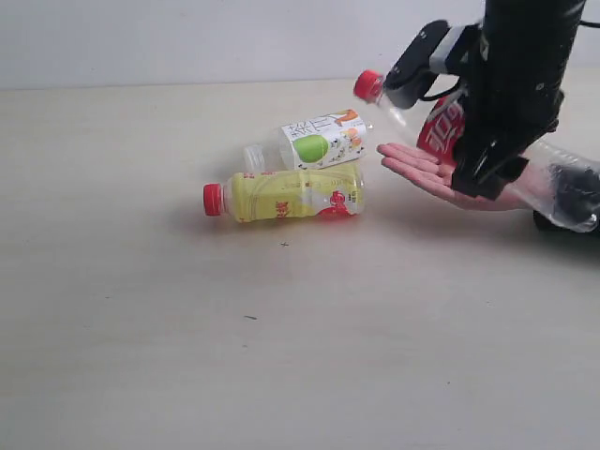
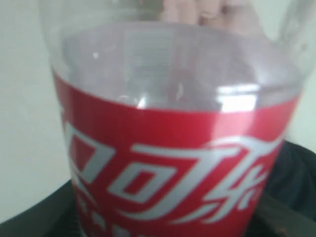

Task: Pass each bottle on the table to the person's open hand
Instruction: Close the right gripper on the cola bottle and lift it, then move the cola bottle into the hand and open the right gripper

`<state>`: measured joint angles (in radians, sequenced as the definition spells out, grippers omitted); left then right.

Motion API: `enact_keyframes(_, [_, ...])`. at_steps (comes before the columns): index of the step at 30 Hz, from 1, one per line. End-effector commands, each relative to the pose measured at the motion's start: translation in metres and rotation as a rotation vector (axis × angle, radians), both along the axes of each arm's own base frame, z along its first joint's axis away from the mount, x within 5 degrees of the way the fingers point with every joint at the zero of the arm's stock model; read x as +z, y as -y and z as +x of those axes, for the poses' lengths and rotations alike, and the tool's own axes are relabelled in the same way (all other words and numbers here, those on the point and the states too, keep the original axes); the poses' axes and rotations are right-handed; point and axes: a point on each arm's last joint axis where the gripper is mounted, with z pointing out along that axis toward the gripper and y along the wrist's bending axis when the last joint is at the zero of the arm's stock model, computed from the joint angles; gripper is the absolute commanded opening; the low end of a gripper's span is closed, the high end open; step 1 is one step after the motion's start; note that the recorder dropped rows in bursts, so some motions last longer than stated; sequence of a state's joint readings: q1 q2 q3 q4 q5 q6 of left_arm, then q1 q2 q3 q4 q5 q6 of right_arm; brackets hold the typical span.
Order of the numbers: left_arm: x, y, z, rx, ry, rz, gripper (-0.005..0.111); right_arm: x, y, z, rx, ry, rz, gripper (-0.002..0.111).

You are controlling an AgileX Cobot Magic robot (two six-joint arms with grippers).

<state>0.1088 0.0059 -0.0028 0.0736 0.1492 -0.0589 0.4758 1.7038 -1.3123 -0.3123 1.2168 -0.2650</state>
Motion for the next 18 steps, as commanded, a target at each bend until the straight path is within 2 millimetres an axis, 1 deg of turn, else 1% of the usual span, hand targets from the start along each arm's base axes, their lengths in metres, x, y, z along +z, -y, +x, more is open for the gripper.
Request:
enact_keyframes(1, [0.0,0.0,0.0,0.001,0.005,0.002,0.002,0.016,0.021,0.008,-0.209,0.149,-0.044,0.0])
enact_keyframes(3, [0.0,0.0,0.0,0.001,0.005,0.002,0.002,0.018,0.029,0.014,-0.262,0.158,-0.029,0.0])
enact_keyframes(6, [0.0,0.0,0.0,0.001,0.005,0.002,0.002,0.018,0.038,0.025,-0.345,0.133,0.044,0.0])
enact_keyframes(10, [0.0,0.0,0.0,0.001,0.005,0.002,0.002,0.01,0.047,0.046,-0.421,0.073,0.14,0.0])
enact_keyframes(13, [0.0,0.0,0.0,0.001,0.005,0.002,0.002,0.0,0.048,0.059,-0.452,0.047,0.166,0.0])
enact_keyframes(16, [0.0,0.0,0.0,0.001,0.005,0.002,0.002,-0.009,0.043,0.072,-0.462,0.033,0.181,0.0])
enact_keyframes(18, [0.0,0.0,0.0,0.001,0.005,0.002,0.002,-0.014,0.037,0.08,-0.475,0.014,0.22,0.0])
